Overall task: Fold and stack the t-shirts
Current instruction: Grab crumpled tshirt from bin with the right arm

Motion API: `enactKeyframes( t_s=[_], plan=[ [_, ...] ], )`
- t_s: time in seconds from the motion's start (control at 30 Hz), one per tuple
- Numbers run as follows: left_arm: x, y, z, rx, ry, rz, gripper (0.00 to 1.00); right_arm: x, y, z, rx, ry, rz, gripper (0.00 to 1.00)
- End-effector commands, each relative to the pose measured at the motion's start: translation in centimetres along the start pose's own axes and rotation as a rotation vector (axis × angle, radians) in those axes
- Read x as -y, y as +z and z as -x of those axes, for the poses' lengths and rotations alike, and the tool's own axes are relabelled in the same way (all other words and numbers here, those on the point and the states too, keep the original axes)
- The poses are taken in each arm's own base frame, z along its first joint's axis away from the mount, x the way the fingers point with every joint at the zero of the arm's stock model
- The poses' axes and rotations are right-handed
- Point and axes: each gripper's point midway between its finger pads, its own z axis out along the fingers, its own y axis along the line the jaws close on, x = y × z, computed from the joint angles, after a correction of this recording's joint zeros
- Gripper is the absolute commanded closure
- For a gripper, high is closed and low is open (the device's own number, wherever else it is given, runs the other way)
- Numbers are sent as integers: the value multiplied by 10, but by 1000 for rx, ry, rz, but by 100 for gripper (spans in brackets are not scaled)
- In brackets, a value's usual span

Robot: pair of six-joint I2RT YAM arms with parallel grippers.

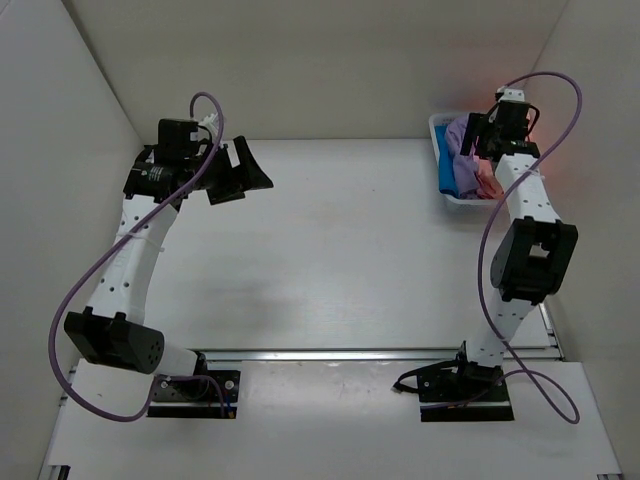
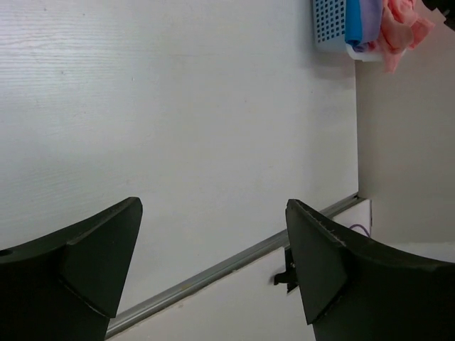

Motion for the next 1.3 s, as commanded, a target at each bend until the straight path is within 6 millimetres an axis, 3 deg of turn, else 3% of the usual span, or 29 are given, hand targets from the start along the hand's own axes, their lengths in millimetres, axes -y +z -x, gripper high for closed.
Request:
enactKeyframes(
  t_s=[0.0, 0.07, 0.13, 0.17, 0.23, 0.27, 0.47, 0.53, 0.6, 0.67, 0.73, 0.83, 1.03, 1.1, 1.13, 1.17, 1.23, 1.27],
  plan=[
    [1, -8, 3, 4, 48, 8, 7, 25, 16, 21, 51, -24, -133, 19],
    [3, -7, 4, 0, 52, -1, 11, 33, 28, 17, 42, -28, -158, 20],
    [5, -8, 3, 1, 61, -11, 12, 45, 48, -1, -6, -20, -170, 19],
    [4, -6, 3, -5, 60, -12, 12, 46, 49, 4, 3, -22, -176, 20],
    [7, -5, 1, -13, 69, -23, 5, 57, 66, -13, -40, -16, -185, 20],
    [10, -4, -1, -21, 74, -35, 1, 58, 67, -11, -45, -3, -187, 19],
    [5, 0, -7, -50, 46, -22, 2, 69, 87, -36, -121, 27, -185, 25],
    [1, 1, -10, -63, 23, -7, 1, 72, 84, -28, -101, 40, -174, 55],
    [-3, 4, -12, -71, 12, 1, 1, 67, 87, -26, -100, 53, -127, 70],
    [-4, 5, -18, -89, -1, 3, 2, 71, 83, -18, -87, 92, -130, 95],
    [-8, 4, -19, -89, -26, 17, 2, 74, 77, -5, -74, 91, -138, 100],
    [-11, 8, -26, -121, -48, 32, 2, 72, 62, 16, -33, 99, -131, 99],
    [-19, 10, -32, -139, -74, 69, 2, 65, 0, 94, 148, 90, -97, 100],
    [-23, 16, -40, -183, -112, 36, 1, 50, -47, 139, 273, 64, -72, 100],
    [-30, 19, -46, -208, -153, 42, 1, 45, -59, 153, 322, 61, -52, 100],
    [-32, 21, -53, -225, -170, 31, 2, 38, -90, 180, 402, 30, -38, 100],
    [-29, 19, -50, -214, -165, 16, 1, 26, -139, 222, 548, 37, 16, 100],
    [-24, 19, -48, -202, -128, 20, 2, 18, -174, 246, 644, 24, 50, 100]
  ],
)
